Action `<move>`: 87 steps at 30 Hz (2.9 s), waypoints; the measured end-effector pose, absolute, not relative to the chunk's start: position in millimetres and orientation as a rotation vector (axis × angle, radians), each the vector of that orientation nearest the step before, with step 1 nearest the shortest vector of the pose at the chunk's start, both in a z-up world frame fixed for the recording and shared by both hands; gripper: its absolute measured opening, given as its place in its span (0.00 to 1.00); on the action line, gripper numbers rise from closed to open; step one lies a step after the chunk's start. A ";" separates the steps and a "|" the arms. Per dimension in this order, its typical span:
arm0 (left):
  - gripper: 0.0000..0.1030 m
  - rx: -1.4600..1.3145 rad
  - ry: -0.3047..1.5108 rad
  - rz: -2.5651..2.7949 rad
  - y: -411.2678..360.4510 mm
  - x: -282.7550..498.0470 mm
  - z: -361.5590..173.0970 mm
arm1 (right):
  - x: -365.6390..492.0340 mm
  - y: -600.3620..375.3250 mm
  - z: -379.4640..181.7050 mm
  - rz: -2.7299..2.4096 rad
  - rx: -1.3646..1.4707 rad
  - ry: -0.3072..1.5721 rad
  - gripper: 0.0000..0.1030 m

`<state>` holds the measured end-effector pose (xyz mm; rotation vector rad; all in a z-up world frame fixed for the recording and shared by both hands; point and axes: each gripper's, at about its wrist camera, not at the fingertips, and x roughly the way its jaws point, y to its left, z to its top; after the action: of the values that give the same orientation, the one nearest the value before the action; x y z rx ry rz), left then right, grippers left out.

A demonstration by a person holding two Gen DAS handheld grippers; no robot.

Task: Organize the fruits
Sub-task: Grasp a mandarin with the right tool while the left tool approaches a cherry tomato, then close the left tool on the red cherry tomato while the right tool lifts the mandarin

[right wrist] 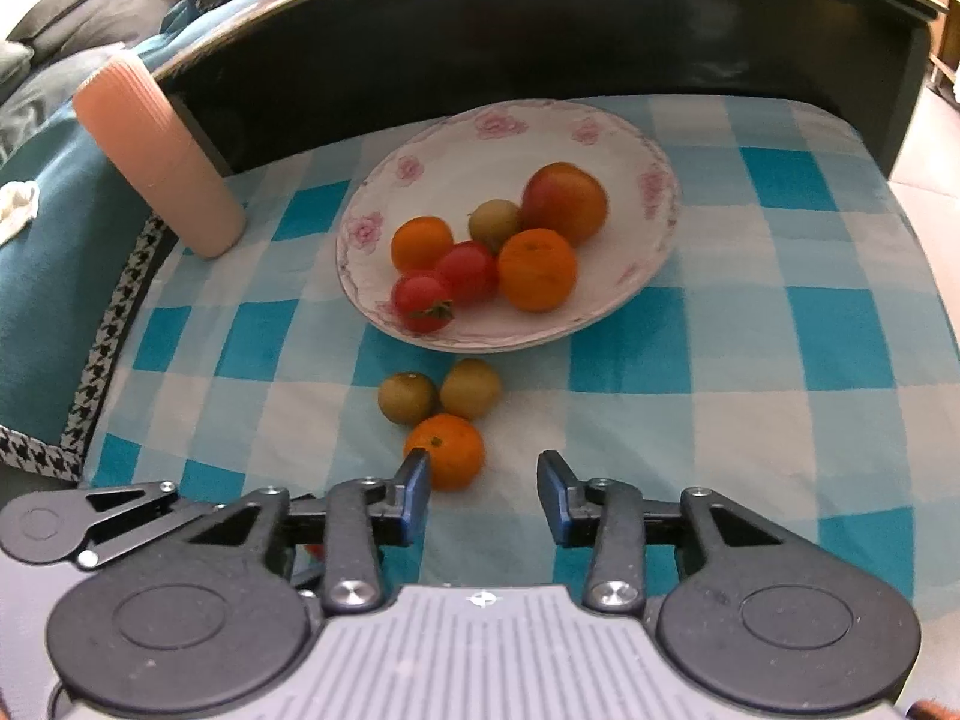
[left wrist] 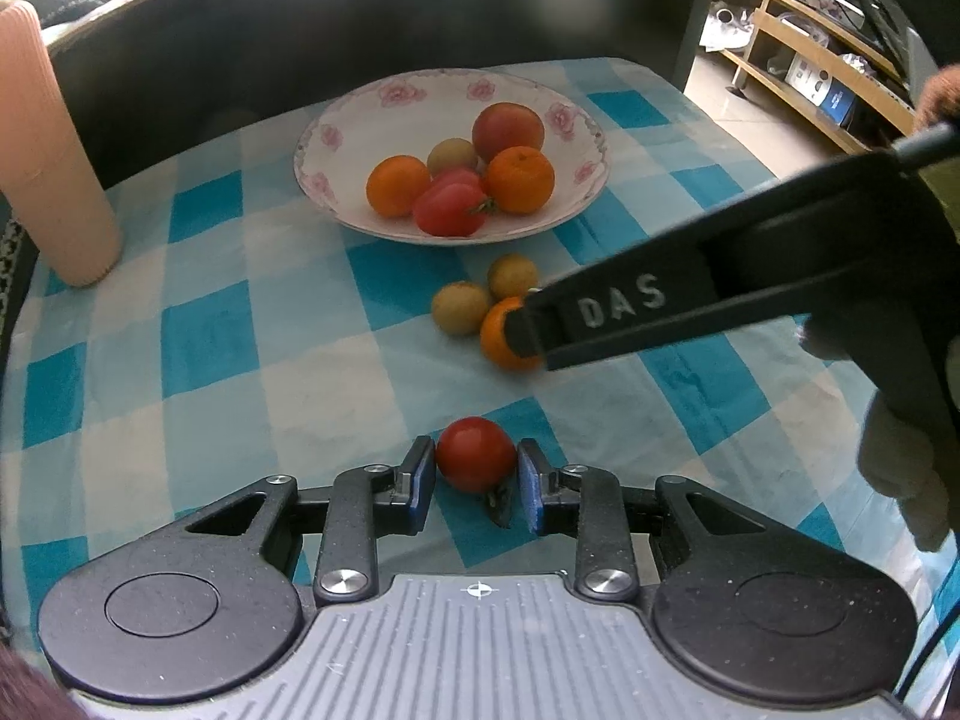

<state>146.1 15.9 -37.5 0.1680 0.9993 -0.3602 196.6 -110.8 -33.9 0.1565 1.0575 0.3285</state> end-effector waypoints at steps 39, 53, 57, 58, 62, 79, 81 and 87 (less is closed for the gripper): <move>0.46 0.229 0.981 -0.350 11.0 141.6 -43.0 | 170.8 -120.5 -37.5 0.416 -0.010 1.071 0.45; 0.61 0.252 0.961 -0.361 14.1 140.8 -44.9 | 155.2 -126.4 -42.0 0.451 -0.034 1.066 0.50; 0.50 0.258 0.954 -0.380 11.3 138.0 -44.0 | 149.7 -124.0 -41.2 0.456 -0.075 1.039 0.49; 0.47 0.256 0.960 -0.385 10.5 137.8 -43.8 | 149.0 -123.4 -41.0 0.460 -0.080 1.036 0.48; 0.44 0.266 0.960 -0.386 7.4 137.6 -42.2 | 146.4 -119.6 -41.0 0.469 -0.098 1.030 0.44; 0.35 0.251 0.954 -0.393 0.0 138.7 -32.8 | 154.8 -126.6 -29.6 0.423 -0.038 1.011 0.43; 0.35 0.256 0.955 -0.387 0.1 138.2 -34.2 | 154.5 -127.0 -28.5 0.421 -0.040 1.007 0.43; 0.38 0.242 0.982 -0.381 4.5 138.9 -43.2 | 155.0 -129.1 -31.5 0.413 -0.039 1.019 0.43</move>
<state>138.9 4.5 -43.2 0.2416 0.9817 -0.3812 155.0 -129.1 -31.5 -0.0392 1.0192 0.4131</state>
